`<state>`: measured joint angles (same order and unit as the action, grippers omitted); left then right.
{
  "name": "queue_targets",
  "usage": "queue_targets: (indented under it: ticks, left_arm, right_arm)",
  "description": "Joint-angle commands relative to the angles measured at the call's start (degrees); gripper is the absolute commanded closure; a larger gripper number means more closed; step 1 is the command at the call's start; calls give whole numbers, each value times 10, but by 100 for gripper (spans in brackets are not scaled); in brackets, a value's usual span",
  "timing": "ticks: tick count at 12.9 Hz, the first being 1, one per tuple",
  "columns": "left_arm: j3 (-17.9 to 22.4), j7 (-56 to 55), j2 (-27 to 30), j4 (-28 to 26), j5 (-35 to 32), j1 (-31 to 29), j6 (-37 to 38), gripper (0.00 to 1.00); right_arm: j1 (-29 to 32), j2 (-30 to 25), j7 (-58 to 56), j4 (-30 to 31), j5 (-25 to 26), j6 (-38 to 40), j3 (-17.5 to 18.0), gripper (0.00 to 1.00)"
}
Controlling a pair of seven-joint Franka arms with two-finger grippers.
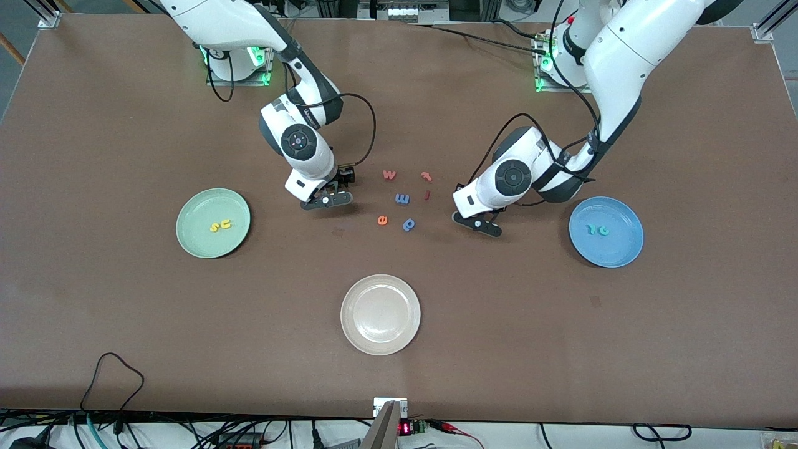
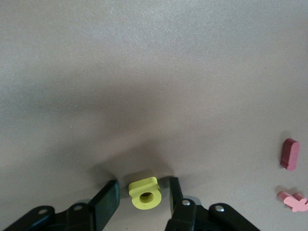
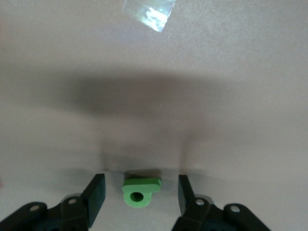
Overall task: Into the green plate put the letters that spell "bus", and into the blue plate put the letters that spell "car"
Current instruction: 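Grasp the yellow d with the left gripper while the right gripper grasps green p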
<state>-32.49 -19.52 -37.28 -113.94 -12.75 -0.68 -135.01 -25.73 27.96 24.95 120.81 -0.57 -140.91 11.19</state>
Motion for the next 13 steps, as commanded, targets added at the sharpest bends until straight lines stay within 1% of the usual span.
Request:
queue_targets:
  ticks: [1, 2, 6, 7, 8, 9, 11, 12, 13]
  left_arm:
    - [1, -10, -8, -8, -15, 4, -20, 57]
    - [1, -10, -8, -8, -15, 5, -20, 62]
    - [1, -10, -5, -8, -16, 5, -19, 86]
    - [0, -10, -2, -8, -15, 5, -18, 90]
    - [-1, -10, 6, -8, -16, 2, -12, 91]
    - [-4, -10, 24, -8, -16, -4, -8, 94]
    - [-4, -11, 77, -3, -15, -21, 39, 96]
    - [-4, -8, 99, -3, -15, -46, 54, 96]
    - [-6, -2, 111, -2, -16, -77, 68, 96]
  right_arm:
    - [-7, -4, 11, 13, 4, -9, -2, 37]
    - [-7, -4, 11, 14, 4, -9, -3, 40]
    - [-9, -4, 11, 17, 4, -9, -2, 43]
    - [-11, -4, 11, 17, 3, -9, -3, 44]
    - [-11, -4, 11, 17, 4, -9, -3, 44]
    - [-11, -3, 11, 17, 4, -9, -2, 47]
    - [-11, -3, 11, 17, 4, -9, -3, 54]
    - [-12, -3, 11, 17, 4, -9, -3, 59]
    - [-11, -1, 11, 17, 4, -9, -3, 62]
